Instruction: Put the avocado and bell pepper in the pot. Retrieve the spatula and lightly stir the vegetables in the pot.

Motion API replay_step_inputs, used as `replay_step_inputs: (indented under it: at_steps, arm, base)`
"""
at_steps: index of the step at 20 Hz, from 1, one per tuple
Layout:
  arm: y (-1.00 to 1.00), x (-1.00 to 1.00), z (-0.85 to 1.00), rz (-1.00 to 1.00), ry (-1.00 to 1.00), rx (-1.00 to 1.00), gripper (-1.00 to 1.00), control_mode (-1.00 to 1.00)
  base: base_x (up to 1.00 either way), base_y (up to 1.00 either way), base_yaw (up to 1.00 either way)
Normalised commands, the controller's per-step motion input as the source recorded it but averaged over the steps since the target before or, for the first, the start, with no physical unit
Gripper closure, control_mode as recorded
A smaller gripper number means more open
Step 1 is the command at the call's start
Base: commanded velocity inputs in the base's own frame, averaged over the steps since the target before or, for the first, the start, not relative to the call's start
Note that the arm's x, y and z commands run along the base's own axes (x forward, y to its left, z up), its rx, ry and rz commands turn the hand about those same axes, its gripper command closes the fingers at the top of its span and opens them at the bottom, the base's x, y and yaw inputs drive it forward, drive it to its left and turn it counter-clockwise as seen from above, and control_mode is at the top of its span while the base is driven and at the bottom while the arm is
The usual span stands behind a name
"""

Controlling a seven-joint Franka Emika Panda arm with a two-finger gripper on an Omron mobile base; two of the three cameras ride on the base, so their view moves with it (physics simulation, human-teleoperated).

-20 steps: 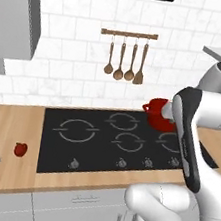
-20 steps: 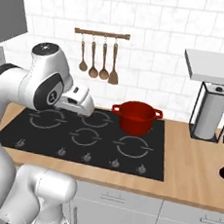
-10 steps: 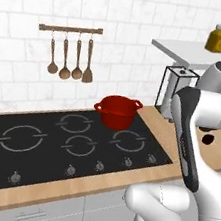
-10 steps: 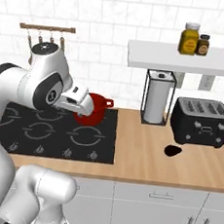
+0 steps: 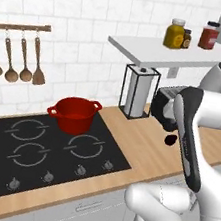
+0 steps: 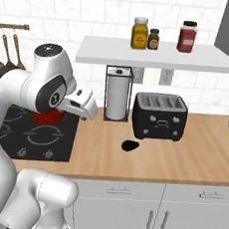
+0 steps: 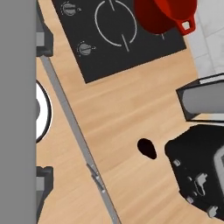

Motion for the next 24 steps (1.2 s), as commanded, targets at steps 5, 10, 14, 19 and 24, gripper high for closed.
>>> replay_step_inputs:
  at_steps: [5, 10, 14, 19, 24]
  arm:
    - [0.0, 0.0, 0.0, 0.0, 0.0, 0.0, -1.0, 1.0]
    - [0.0, 0.0, 0.0, 0.0, 0.0, 0.0, -1.0, 1.0]
    - [0.0, 0.0, 0.0, 0.0, 0.0, 0.0, -1.0, 1.0]
    - [0.0, 0.0, 0.0, 0.0, 0.0, 0.0, -1.0, 1.0]
    - [-0.22, 0.36, -0.3, 0.0, 0.18, 0.0, -1.0, -1.0]
  base:
    - [0.25, -0.36, 0.0]
    - [0.51, -0.44, 0.11]
    - [0.59, -0.47, 0.18]
    - [0.45, -0.32, 0.03]
    - [0.2, -0.07, 0.0]
